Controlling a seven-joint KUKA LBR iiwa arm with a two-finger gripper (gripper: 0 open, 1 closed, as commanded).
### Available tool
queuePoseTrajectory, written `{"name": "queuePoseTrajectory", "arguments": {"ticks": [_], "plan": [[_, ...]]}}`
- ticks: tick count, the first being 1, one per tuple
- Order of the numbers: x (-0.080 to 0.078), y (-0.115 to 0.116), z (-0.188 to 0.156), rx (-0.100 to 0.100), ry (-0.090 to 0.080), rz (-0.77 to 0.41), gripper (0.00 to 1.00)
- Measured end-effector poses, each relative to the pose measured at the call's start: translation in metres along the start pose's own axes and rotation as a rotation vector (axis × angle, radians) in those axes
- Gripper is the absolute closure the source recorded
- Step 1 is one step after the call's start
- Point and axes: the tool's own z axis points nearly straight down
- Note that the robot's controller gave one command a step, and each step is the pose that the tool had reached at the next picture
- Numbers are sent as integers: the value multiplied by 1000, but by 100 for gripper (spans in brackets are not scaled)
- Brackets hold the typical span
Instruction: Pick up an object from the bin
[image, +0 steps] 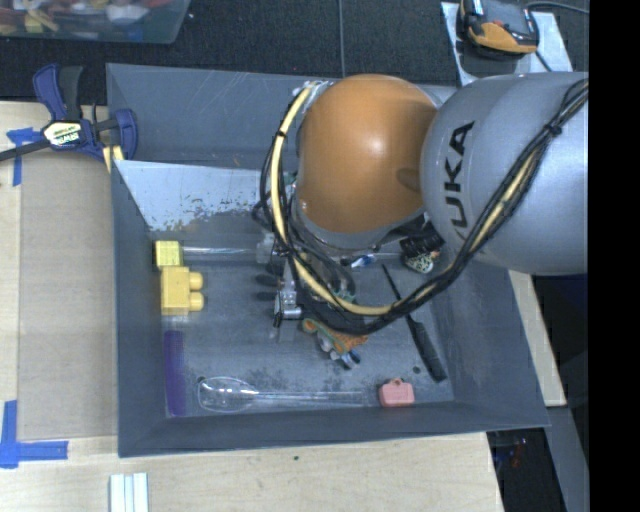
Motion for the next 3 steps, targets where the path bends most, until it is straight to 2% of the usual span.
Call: {"name": "queuePoseTrajectory", "arguments": {"ticks": [1, 2, 3], "plan": [[-1, -1, -2, -1, -5, 2, 0], [19, 5, 80, -2, -10, -45, 0], [43, 12, 90, -1, -14, -318, 0]]}}
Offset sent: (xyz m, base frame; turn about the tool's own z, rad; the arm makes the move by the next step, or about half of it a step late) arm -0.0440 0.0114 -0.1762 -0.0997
